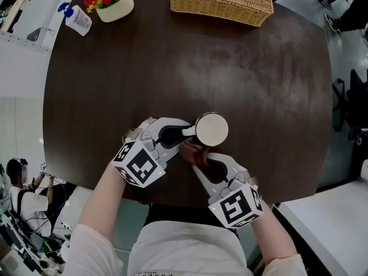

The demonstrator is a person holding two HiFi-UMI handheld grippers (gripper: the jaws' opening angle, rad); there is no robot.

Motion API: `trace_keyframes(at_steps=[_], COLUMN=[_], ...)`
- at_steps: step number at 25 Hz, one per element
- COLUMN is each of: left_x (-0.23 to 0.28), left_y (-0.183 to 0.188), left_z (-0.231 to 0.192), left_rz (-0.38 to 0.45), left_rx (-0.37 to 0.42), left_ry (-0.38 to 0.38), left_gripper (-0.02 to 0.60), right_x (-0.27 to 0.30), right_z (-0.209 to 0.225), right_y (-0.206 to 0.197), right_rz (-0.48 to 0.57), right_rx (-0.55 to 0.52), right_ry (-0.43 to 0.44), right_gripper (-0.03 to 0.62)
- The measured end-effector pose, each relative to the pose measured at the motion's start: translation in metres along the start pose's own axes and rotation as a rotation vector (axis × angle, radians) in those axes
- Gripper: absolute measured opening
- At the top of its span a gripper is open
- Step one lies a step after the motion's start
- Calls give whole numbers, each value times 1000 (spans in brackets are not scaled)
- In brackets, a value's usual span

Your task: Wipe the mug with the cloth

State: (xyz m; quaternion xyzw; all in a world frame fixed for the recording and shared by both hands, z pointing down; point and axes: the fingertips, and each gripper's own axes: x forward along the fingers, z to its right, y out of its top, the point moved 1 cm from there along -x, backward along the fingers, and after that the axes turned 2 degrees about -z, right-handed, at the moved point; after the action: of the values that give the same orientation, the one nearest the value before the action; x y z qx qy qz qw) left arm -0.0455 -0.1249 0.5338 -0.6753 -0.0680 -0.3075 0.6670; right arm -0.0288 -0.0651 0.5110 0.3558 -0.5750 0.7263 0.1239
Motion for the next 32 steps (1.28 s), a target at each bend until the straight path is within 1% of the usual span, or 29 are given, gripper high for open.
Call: trace_keyframes(at_steps=[2, 5, 7, 11, 14, 17, 22, 24, 26, 28, 29, 32], left_x=[-3, -4, -4, -5, -5, -7, -13, -14, -16, -19, -20, -23], left_y=[-1, -2, -3, -5, -4, -6, -11, -11, -9, -6, -4, 2], left_z=[2, 5, 7, 7, 8, 7, 3, 3, 2, -1, -2, -3], left_rz=[-5, -6, -7, -14, -18, -11, 14, 13, 30, 65, 83, 95], left_rx=[12, 30, 41, 44, 34, 12, -72, -96, -145, -204, -221, -216], left_ry=[-16, -41, -55, -67, -69, -62, -44, -27, 6, 47, 66, 97], left_gripper=[74, 73, 72, 72, 71, 72, 72, 72, 72, 72, 72, 72], right_x=[-1, -4, -6, -13, -26, -34, -40, -43, -40, -30, -23, -9], right_z=[12, 28, 34, 46, 62, 79, 105, 119, 132, 137, 135, 122], right_y=[-6, -16, -21, -38, -49, -55, -52, -47, -40, -29, -23, -12], right_rz=[-16, -21, -31, -77, -92, -109, -122, -120, -121, -122, -124, -149], right_rx=[43, 176, 240, 288, 326, 328, 315, 306, 306, 278, 244, 124], right_ry=[-26, -24, -32, -95, -152, -204, -285, -329, -359, -343, -324, -275], right_gripper=[83, 83, 84, 84, 84, 84, 84, 84, 84, 83, 84, 84])
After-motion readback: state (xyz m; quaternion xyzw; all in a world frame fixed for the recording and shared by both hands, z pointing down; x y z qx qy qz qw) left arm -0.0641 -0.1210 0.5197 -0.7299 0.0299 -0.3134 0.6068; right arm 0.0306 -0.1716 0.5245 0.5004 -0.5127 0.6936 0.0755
